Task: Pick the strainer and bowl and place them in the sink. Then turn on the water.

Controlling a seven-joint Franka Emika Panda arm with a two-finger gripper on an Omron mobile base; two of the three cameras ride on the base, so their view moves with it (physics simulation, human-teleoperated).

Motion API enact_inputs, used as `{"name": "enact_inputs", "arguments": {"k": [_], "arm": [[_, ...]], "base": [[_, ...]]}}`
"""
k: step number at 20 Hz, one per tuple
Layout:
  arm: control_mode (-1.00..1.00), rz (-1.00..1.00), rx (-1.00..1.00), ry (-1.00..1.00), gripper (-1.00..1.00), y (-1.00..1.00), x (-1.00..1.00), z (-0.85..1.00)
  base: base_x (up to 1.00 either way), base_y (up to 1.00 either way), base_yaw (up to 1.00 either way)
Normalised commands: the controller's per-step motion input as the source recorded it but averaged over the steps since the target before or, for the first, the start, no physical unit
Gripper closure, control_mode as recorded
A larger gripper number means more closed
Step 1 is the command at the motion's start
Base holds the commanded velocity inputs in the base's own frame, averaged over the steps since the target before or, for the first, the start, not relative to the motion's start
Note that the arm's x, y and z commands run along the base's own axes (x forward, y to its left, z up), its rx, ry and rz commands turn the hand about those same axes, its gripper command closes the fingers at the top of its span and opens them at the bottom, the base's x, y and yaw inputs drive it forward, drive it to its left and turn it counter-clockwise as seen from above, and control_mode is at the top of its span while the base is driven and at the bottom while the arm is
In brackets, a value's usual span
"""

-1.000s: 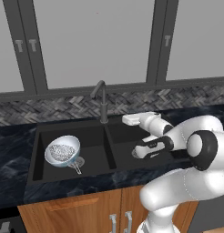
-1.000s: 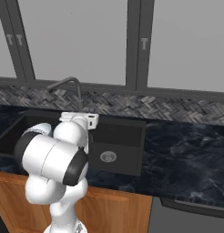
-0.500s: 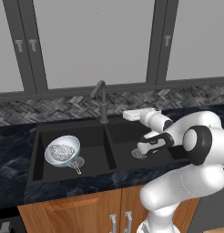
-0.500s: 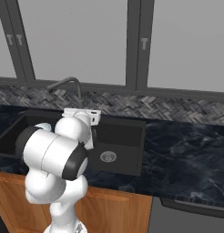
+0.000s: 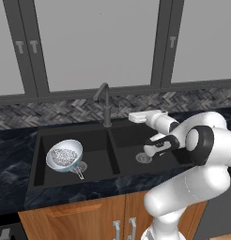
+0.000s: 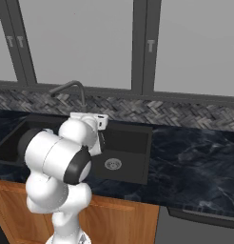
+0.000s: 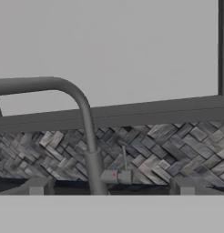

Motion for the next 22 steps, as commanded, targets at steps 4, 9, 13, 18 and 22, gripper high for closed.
{"name": "enact_inputs", "arguments": {"k": [4,9,13,18,22], "arm": [[-1.00,-0.02,0.00,-0.05,-1.00,-0.01,0.06,-0.28],[-1.00,-0.03,0.00,-0.01,-1.00,0.00,0.09,-0.26],[-1.00,-0.05,0.00,0.00,-1.00,0.00,0.15,-0.23],[-1.00,-0.08,-0.02,0.00,-1.00,0.08,0.23,-0.22],[-1.00,-0.09,-0.06,0.00,-1.00,0.18,0.26,-0.18]], "base": [[0.00,0.00,0.00],[0.00,0.00,0.00],[0.00,0.00,0.00],[0.00,0.00,0.00],[0.00,0.00,0.00]]}}
